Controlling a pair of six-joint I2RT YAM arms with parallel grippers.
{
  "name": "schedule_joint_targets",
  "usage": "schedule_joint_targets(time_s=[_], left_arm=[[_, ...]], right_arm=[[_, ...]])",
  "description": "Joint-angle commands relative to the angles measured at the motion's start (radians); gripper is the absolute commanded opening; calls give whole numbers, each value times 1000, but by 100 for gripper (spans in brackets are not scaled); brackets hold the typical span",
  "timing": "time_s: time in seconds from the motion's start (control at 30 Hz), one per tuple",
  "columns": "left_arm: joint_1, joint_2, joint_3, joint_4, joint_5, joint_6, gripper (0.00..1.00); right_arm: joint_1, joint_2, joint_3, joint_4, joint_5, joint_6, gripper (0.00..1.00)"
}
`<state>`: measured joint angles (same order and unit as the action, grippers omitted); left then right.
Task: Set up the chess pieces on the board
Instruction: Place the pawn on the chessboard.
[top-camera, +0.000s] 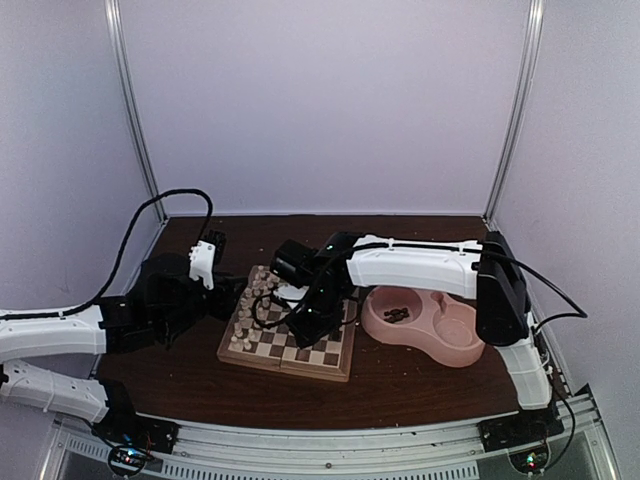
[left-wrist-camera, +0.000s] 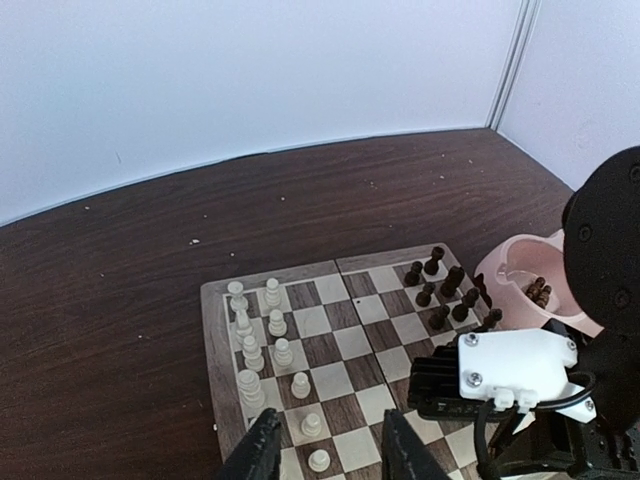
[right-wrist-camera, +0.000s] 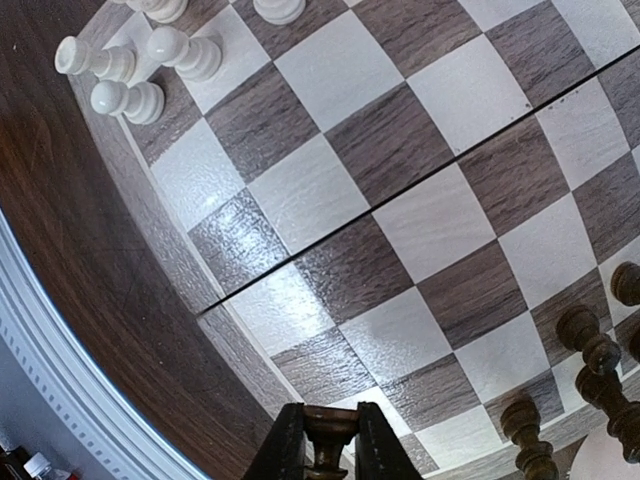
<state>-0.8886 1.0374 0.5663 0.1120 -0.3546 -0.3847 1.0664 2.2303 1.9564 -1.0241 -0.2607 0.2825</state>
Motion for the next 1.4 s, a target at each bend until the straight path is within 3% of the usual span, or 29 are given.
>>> schedule_joint_targets(time_s=[0.0, 0.2, 0.5, 0.77, 0.87, 1.13, 1.23, 1.37], left_arm=[[7, -51, -28, 46, -42, -8, 36], [7, -66, -34, 44, -57, -5, 36], [7, -99, -46, 45, -80, -16, 38], [7, -97, -43, 42, -69, -11, 39], [7, -101, -43, 41, -51, -5, 40], [7, -38, -10, 27, 94, 30, 48], [-1, 51, 60, -21, 205, 44, 49], [-45, 162, 172, -131, 242, 57, 49]], right_arm=[[0, 38, 25, -27, 32, -17, 18], [0, 67, 43, -31, 27, -19, 18], [0, 72, 56, -32, 27, -26, 32], [0, 66, 70, -38, 27, -30, 33], [1, 19, 48, -8, 15, -34, 42], [-5, -253, -164, 192, 66, -47, 51], [-29, -387, -316, 320, 137, -29, 52], [-111, -582, -579, 539, 236, 4, 53]])
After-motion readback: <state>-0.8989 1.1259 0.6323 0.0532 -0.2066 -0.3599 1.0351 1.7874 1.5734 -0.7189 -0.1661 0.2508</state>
